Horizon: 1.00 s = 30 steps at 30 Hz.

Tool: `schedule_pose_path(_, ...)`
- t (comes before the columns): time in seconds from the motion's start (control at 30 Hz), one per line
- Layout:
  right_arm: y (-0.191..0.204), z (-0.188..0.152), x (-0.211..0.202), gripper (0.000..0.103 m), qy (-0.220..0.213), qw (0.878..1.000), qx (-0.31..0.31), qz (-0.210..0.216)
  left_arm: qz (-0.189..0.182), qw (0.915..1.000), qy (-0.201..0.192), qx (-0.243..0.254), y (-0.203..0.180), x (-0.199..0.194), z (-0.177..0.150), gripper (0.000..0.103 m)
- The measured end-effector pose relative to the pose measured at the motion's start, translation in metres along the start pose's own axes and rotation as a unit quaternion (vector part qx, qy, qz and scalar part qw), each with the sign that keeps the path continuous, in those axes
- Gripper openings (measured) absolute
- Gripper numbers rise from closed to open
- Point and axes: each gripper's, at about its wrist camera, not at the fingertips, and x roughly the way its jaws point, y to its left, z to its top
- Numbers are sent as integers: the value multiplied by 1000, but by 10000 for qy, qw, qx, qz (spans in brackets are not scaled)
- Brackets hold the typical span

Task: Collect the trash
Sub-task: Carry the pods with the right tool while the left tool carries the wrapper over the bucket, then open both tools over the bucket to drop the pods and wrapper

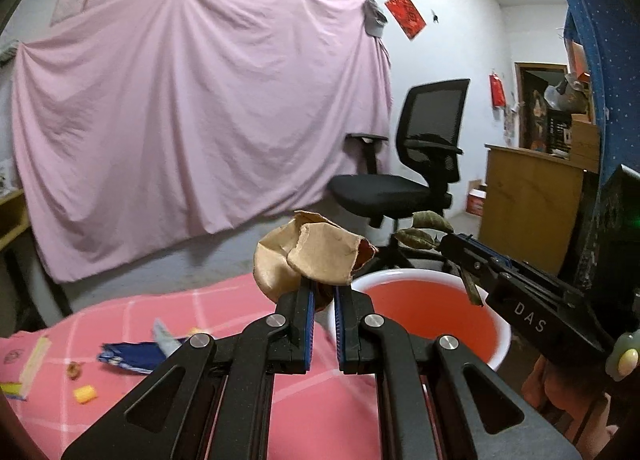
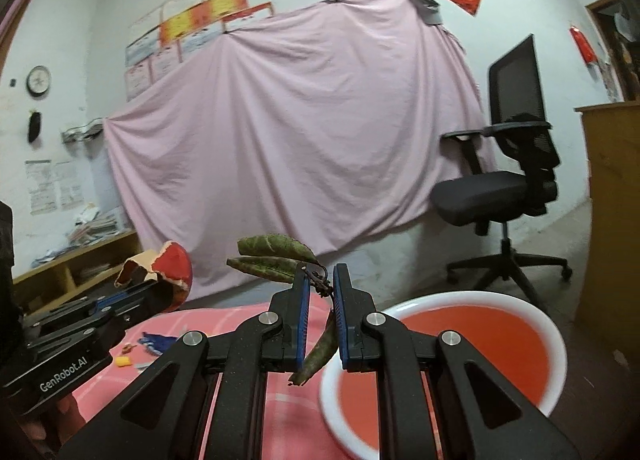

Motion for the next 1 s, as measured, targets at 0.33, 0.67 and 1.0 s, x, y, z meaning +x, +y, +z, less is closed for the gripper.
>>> schedule_pose_path(0.33,-42,-5,0,11,333,9965,483,-598,-553,9959,683,-219,-20,50,10,7)
schedule_pose_path(0.67,-53,-7,4,11,560,9927,662,-839,-710,9912,1041,-408,-22,71,12,8)
schedule_pose_path(1.0,-61,-9,8,11,768,9893,788,-960,-776,9863,1330,-594,-13,82,8,9)
